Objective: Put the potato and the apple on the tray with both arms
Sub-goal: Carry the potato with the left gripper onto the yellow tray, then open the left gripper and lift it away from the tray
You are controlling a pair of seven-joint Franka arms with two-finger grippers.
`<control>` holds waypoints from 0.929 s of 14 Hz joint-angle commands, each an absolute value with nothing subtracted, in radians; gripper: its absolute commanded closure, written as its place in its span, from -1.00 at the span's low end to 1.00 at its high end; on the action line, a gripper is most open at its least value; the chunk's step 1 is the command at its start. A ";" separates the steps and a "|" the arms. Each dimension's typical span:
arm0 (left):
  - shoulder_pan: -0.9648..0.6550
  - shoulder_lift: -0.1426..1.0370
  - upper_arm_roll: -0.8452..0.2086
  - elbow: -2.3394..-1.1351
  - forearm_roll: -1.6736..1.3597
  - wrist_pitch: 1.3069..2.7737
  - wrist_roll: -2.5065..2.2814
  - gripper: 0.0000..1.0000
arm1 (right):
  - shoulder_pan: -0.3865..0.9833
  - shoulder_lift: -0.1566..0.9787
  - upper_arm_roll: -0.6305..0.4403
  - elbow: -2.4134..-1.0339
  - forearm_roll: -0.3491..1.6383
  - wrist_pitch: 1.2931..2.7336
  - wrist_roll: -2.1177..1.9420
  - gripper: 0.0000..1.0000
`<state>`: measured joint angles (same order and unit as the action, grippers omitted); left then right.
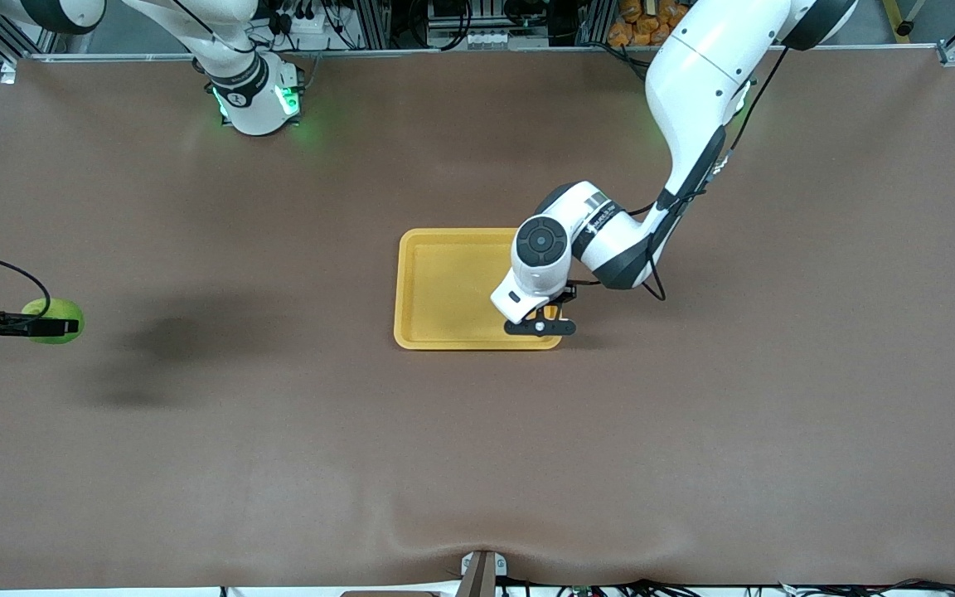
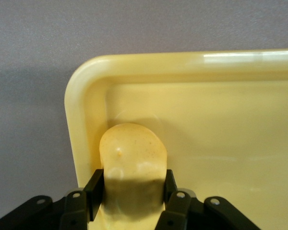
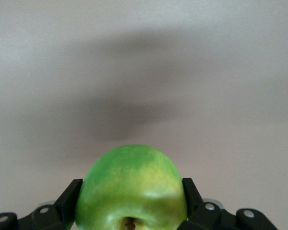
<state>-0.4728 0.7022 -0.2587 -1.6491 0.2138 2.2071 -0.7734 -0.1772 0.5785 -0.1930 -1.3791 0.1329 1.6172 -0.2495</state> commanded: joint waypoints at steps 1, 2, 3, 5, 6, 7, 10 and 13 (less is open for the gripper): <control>-0.476 0.713 -0.255 -1.618 0.245 2.195 -0.789 -1.00 | -0.156 0.538 -0.195 -1.404 0.135 1.595 -0.190 1.00; -0.472 0.710 -0.253 -1.615 0.247 2.197 -0.782 -1.00 | -0.155 0.531 -0.195 -1.407 0.137 1.595 -0.187 1.00; -0.469 0.709 -0.253 -1.605 0.256 2.197 -0.782 -1.00 | -0.155 0.526 -0.193 -1.407 0.137 1.591 -0.186 1.00; -0.466 0.693 -0.252 -1.577 0.261 2.181 -0.790 -1.00 | -0.143 0.522 -0.192 -1.407 0.137 1.575 -0.167 1.00; -0.447 0.666 -0.245 -1.571 0.261 2.152 -0.784 -1.00 | -0.135 0.511 -0.192 -1.410 0.137 1.575 -0.152 1.00; -0.424 0.637 -0.245 -1.566 0.262 2.117 -0.769 -1.00 | -0.124 0.505 -0.192 -1.419 0.138 1.577 -0.147 1.00; -0.356 0.554 -0.245 -1.549 0.252 2.022 -0.691 -1.00 | -0.086 0.474 -0.190 -1.451 0.144 1.585 -0.105 1.00; -0.286 0.483 -0.239 -1.505 0.262 1.887 -0.672 -1.00 | -0.037 0.421 -0.192 -1.543 0.144 1.649 -0.085 1.00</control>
